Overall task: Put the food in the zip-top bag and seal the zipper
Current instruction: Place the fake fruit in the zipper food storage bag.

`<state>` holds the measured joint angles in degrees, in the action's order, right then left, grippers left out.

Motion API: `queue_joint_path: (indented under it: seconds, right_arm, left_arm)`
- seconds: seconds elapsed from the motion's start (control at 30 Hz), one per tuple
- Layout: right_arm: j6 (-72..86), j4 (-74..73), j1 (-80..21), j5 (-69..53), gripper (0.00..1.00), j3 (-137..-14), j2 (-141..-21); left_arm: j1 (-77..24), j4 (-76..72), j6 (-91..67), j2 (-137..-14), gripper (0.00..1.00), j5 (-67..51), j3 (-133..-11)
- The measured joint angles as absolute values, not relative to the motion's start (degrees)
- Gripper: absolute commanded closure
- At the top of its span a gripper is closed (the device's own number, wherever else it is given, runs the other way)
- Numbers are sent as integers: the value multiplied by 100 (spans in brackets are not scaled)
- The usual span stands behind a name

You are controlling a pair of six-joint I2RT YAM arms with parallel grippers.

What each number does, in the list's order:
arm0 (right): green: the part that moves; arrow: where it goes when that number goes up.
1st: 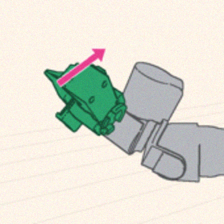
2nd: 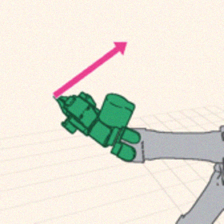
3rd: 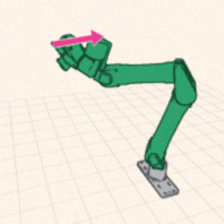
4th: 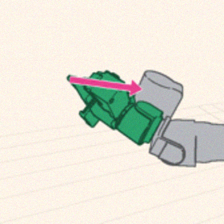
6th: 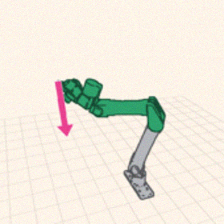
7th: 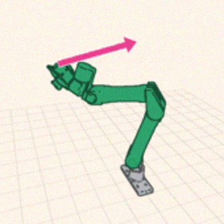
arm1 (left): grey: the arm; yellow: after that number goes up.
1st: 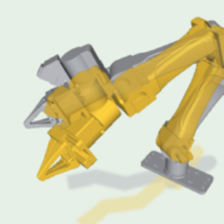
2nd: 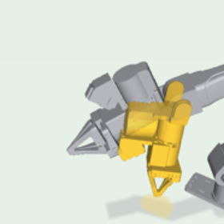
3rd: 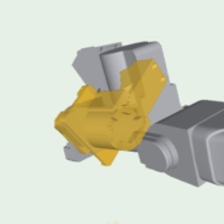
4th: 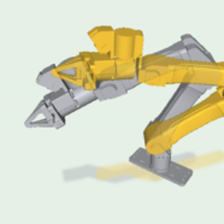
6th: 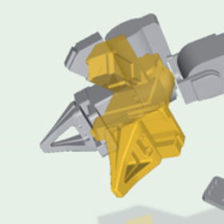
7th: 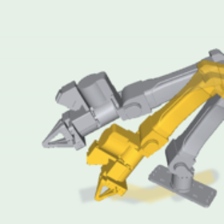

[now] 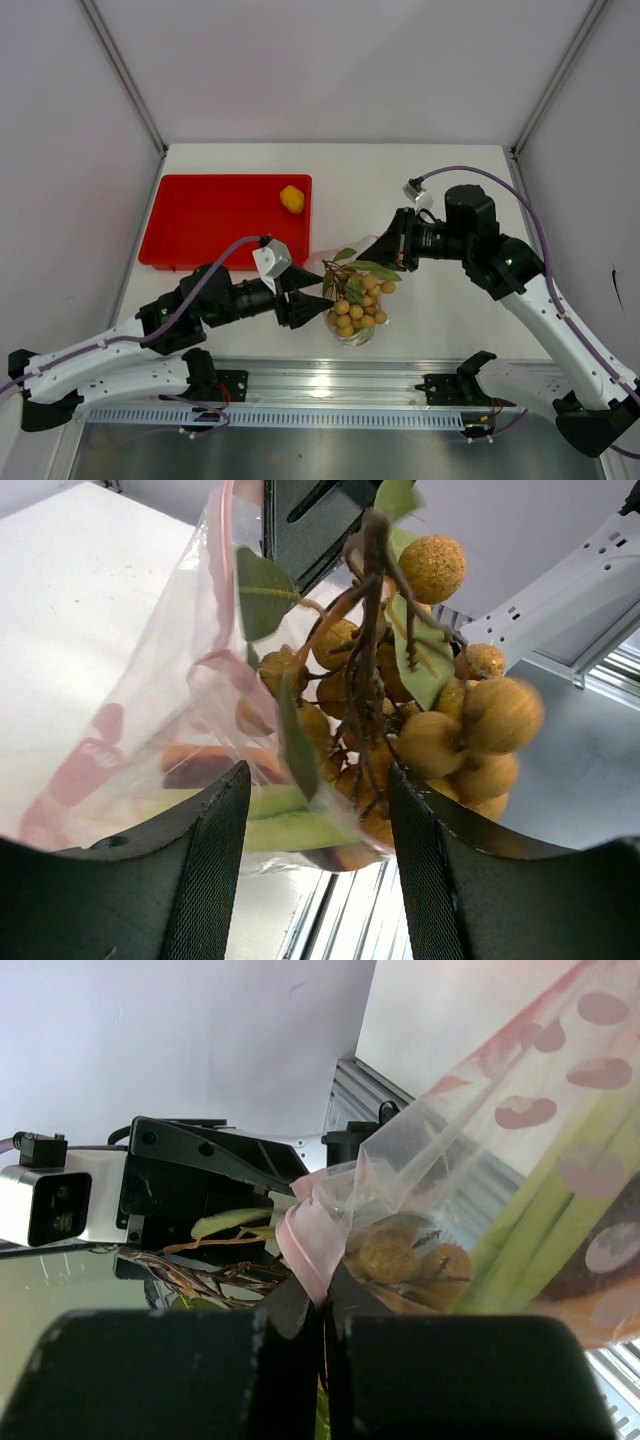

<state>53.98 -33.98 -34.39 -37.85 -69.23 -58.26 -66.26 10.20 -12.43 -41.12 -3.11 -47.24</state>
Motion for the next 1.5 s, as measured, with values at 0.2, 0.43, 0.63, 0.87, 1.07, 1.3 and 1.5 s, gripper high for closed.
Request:
queue_joint_path:
  seconds: [0.2, 0.43, 0.63, 0.87, 1.07, 1.3, 1.5]
  right_arm:
    - [5395, -3395, -3439, -3861, 100, -6923, -5798]
    - [5376, -3398, -3439, -3957, 100, -6921, -5778]
    - [5288, -3402, -3439, -3981, 100, -6879, -5693]
    - [5227, -3415, -3439, -4007, 100, -6825, -5627]
    - [5199, -3413, -3439, -4021, 100, -6825, -5629]
    - [5190, -3413, -3439, -4025, 100, -6825, -5629]
    - [5188, -3413, -3439, -4023, 100, -6825, -5629]
  left_arm:
    - [-6626, 1037, -1076, -3632, 31, -355, -4499]
    - [-6624, 840, -735, -3498, 26, -598, -4469]
    - [-6208, 803, -808, -3673, 24, -917, -4626]
    - [-5896, 491, -1568, -3885, 17, -945, -5006]
    - [-5896, 110, -1752, -4145, 12, -1243, -5240]
    - [-5896, -351, -1752, -4431, 12, -1671, -5251]
    - [-5896, -379, -1752, -4768, 18, -1822, -5334]
